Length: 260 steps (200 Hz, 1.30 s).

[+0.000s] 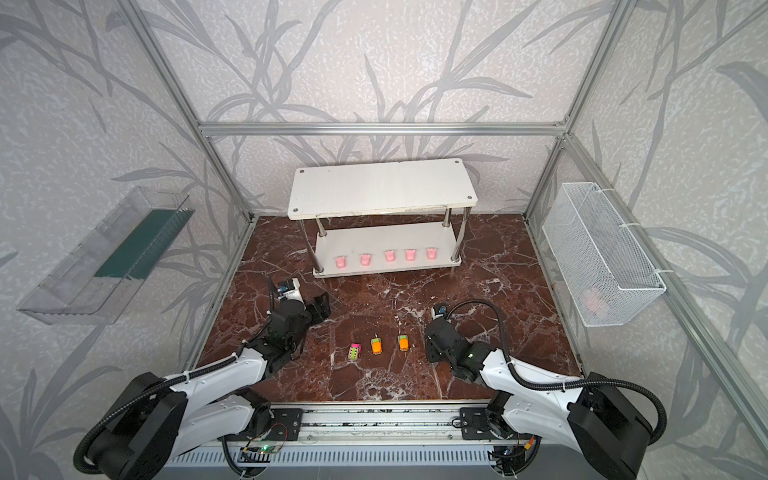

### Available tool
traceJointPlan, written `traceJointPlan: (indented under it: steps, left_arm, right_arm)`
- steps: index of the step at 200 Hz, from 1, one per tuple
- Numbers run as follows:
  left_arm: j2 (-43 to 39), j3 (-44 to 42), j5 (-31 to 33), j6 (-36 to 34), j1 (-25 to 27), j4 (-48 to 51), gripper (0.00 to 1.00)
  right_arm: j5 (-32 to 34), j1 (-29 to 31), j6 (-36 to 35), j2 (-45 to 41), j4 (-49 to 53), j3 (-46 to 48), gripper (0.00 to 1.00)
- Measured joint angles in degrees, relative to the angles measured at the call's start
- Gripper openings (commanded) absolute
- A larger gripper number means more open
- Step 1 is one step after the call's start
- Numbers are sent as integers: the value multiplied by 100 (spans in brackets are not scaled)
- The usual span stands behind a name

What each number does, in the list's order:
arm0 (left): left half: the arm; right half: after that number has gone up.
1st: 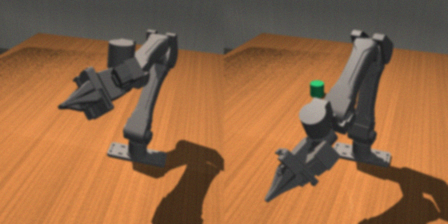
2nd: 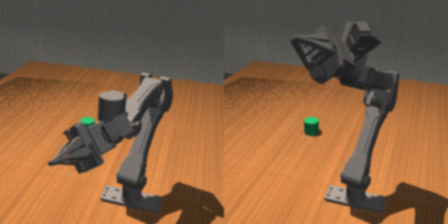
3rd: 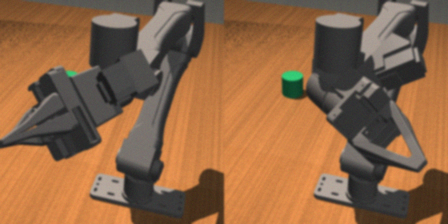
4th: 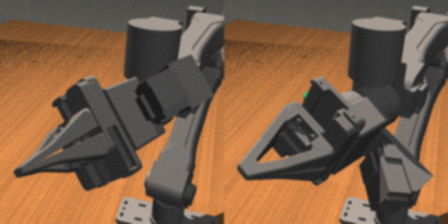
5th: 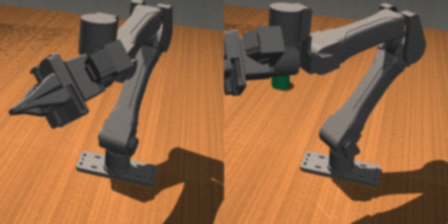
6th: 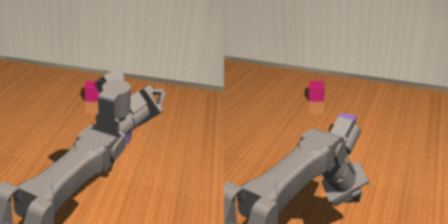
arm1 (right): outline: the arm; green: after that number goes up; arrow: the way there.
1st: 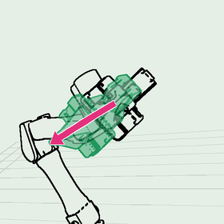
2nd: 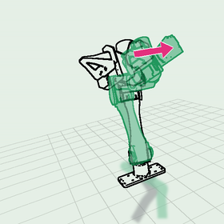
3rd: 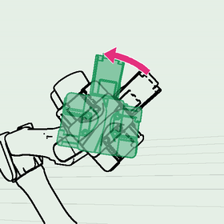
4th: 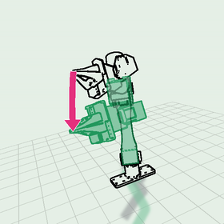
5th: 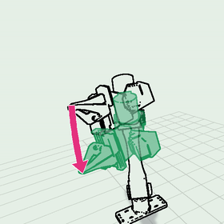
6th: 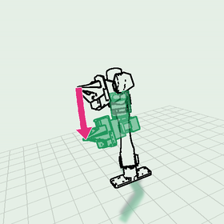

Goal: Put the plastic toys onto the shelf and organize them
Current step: 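Close the right gripper on the green truck with pink top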

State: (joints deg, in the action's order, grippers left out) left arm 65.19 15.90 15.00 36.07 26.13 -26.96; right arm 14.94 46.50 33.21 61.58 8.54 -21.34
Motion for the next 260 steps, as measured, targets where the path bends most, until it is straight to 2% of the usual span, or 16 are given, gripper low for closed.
traceJointPlan:
  steps: [111, 201, 260]
  left_arm:
    - [129, -2, -11, 7, 0, -90, 80]
    - [157, 0, -11, 15, 0, -94, 79]
    - [175, -2, -11, 15, 0, -96, 79]
  right_arm:
    - [7, 0, -4, 125, -151, 81, 43]
    - [57, -4, -7, 125, -181, 92, 29]
    - [101, -22, -20, 2, -140, 92, 28]
